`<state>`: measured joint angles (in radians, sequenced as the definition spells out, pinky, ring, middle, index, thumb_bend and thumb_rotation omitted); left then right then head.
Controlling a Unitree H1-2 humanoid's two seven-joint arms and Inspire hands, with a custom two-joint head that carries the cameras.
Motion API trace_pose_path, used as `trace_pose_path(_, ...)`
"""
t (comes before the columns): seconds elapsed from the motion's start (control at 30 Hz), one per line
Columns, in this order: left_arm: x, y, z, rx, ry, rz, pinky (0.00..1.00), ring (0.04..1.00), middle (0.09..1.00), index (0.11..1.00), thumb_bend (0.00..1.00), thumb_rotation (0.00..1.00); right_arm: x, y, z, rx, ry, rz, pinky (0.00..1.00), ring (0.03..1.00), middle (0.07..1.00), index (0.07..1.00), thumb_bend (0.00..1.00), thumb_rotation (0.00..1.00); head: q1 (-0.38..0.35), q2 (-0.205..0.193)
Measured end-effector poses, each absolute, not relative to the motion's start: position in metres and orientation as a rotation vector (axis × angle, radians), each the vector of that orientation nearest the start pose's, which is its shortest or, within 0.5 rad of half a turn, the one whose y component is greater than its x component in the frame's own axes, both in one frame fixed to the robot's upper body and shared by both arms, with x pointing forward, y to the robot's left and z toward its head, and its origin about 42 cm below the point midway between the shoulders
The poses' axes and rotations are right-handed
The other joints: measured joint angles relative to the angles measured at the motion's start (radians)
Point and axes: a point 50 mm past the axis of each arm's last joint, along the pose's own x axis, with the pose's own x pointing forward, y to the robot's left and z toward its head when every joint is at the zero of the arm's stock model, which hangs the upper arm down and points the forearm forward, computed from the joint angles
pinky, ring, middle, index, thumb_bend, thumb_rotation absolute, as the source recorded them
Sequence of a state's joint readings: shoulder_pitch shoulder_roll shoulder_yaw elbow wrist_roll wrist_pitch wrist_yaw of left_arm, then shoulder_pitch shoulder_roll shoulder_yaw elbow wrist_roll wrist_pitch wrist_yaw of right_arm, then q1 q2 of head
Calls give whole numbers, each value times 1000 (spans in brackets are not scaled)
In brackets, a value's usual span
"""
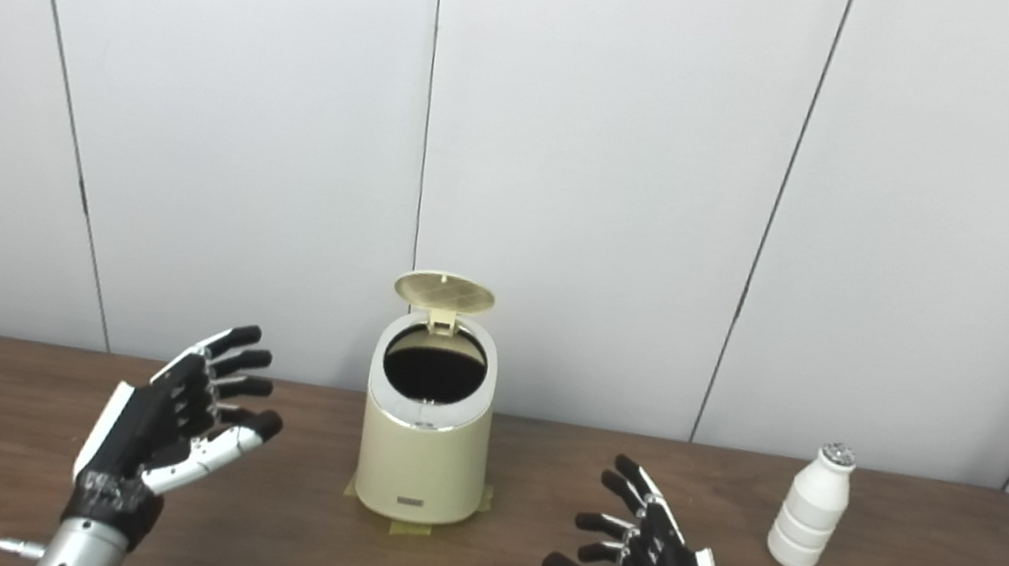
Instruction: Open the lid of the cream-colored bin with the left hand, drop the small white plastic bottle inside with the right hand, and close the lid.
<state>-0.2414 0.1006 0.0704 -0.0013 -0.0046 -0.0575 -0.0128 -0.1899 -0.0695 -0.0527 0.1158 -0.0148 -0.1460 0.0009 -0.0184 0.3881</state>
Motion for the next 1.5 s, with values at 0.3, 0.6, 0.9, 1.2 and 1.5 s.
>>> trace_pose_path(0.3,349,244,144,90,-238,13,602,701,781,857,736,204,356,-239,128,-59,-214,-10,554,699,862,880,832,291,-48,-28)
trace_pose_path(0.6,353,250,128,115,-198,2,643,711,771,846,778,146,390,-262,174,-208,-321,30,578,708,849,855,818,248,-132,-57)
trace_pose_path(0.9,357,258,128,134,-196,-19,716,760,803,874,681,93,403,-300,319,-374,-632,-161,613,722,808,817,783,223,-268,-86)
trace_pose_path(1.2,360,276,127,170,-191,-22,739,761,823,877,637,54,395,-385,336,-547,-559,-431,697,800,829,805,747,168,-331,-83)
trace_pose_path(1.5,361,278,128,182,-191,-23,751,750,814,874,605,0,409,-411,329,-551,-346,-460,771,857,880,861,829,180,-359,-84)
